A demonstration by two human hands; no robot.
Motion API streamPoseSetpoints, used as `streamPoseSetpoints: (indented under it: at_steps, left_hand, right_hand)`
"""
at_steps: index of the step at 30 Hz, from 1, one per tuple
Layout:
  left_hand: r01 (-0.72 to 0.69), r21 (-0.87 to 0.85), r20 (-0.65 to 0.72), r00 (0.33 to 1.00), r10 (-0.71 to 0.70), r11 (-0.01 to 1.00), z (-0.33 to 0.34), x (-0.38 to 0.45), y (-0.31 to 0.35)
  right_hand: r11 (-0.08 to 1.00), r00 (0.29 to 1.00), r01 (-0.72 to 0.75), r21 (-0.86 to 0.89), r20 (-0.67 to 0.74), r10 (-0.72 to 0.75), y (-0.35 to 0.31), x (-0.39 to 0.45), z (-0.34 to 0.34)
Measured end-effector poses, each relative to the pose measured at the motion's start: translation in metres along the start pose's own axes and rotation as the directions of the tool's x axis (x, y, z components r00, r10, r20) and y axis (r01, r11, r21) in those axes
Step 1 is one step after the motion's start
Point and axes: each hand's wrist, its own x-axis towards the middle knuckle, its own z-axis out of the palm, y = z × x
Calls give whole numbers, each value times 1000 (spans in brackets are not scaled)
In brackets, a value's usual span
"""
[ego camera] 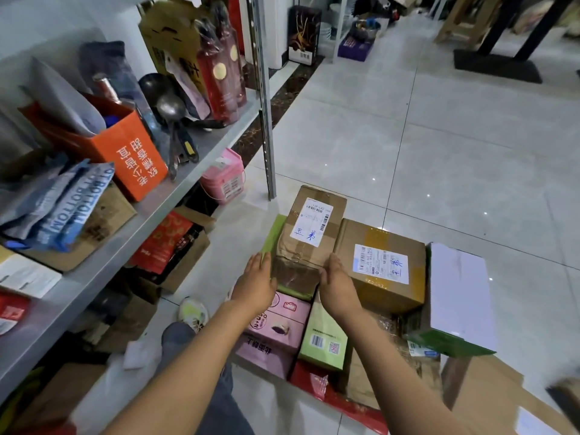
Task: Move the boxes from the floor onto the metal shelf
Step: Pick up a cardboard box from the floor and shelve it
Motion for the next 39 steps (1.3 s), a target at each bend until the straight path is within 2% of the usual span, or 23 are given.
streamPoseSetpoints:
  at_steps: [3, 7, 11, 14, 23, 27, 31, 39]
  left_hand:
    - [22, -163, 16, 1000, -20, 986, 2, 17, 4]
    - [51, -273, 55, 998, -37, 961, -9, 37, 5]
    - [49, -379, 30, 999, -41, 924, -18, 43, 9]
    - [15, -412, -39, 999, -35, 911, -19, 37, 7]
    - [-25, -503, -135, 990, -50, 864, -33, 16, 2]
    - [-7, -523, -191, 976, -109, 853, -53, 4, 4]
    - [-41, -541, -240, 965, -108, 840, -85, -10, 8]
    - [-223, -554, -462, 884, -73, 802, -164, -65, 36]
  right_hand:
    - [997, 999, -36, 67, -36, 39, -3, 6, 7]
    - [995, 993, -83, 51, -77, 87, -2, 16, 8]
    - [991, 989, -125, 48, -79, 128, -9, 24, 8]
    - [992, 985, -114, 62, -120, 121, -15, 23, 10]
    - [993, 966, -3, 122, -256, 34, -38, -3, 12]
    - [990, 963, 34, 139, -269, 5, -55, -12, 1]
    - [972, 947, 128, 195, -314, -62, -75, -27, -17]
    - [920, 840, 343, 190, -501, -209, -139, -75, -77]
